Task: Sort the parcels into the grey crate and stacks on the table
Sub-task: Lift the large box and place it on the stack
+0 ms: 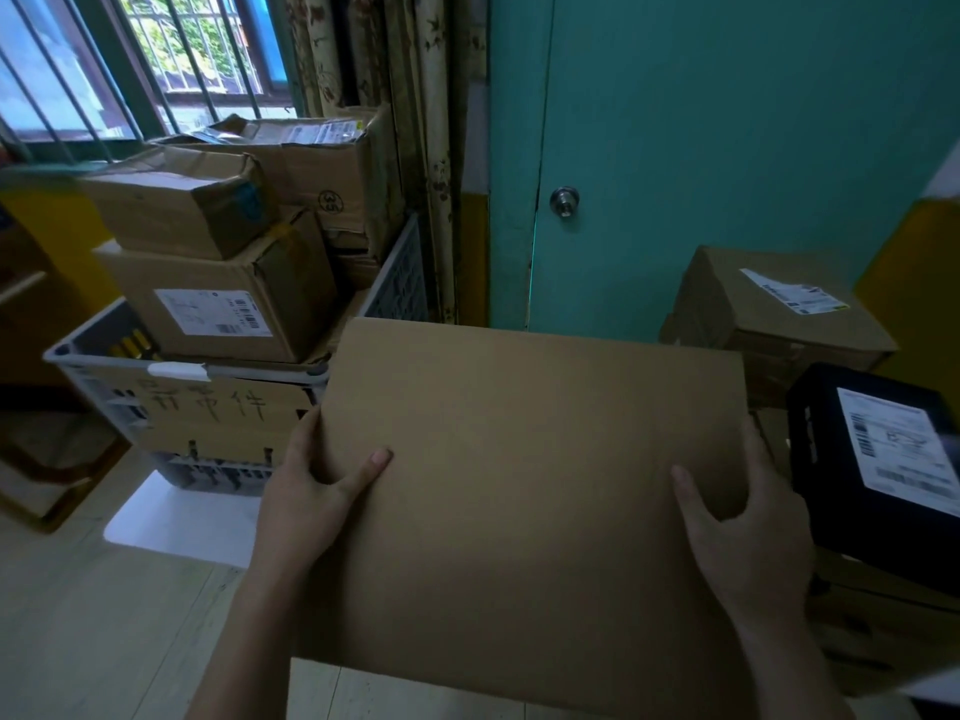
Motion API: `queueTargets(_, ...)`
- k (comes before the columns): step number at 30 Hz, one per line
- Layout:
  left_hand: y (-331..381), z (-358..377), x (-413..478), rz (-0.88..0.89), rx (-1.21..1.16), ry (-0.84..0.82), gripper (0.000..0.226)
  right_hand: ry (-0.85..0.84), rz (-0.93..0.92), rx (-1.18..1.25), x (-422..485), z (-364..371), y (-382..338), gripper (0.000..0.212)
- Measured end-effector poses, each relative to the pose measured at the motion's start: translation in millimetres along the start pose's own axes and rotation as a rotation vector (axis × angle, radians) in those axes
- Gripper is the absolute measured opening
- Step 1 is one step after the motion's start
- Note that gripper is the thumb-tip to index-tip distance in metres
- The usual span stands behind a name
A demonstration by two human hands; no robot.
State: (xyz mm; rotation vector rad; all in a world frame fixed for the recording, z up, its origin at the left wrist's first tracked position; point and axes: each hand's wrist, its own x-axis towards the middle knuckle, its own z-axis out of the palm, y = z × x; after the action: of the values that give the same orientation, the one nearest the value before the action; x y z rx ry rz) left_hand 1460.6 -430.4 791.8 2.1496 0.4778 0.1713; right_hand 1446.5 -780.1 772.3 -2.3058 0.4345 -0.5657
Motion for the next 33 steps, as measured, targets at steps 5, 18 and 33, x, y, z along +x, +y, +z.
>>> queueTargets(5, -7.3, 3.5, -3.2, 0.034, 0.109, -0.055, 0.107, -0.18, 0.012, -0.115, -8.3, 1.1, 2.8, 0.078)
queueTargets(18, -11.0, 3.0, 13.2, 0.128, 0.21, -0.233, 0.075, -0.284, 0.022, -0.156, 0.0, 1.3, 3.5, 0.095)
queueTargets(33, -9.3, 30.9, 24.6, 0.084, 0.412, -0.049, 0.07, -0.342, 0.094, -0.275, 15.2, 13.0, -4.3, 0.08)
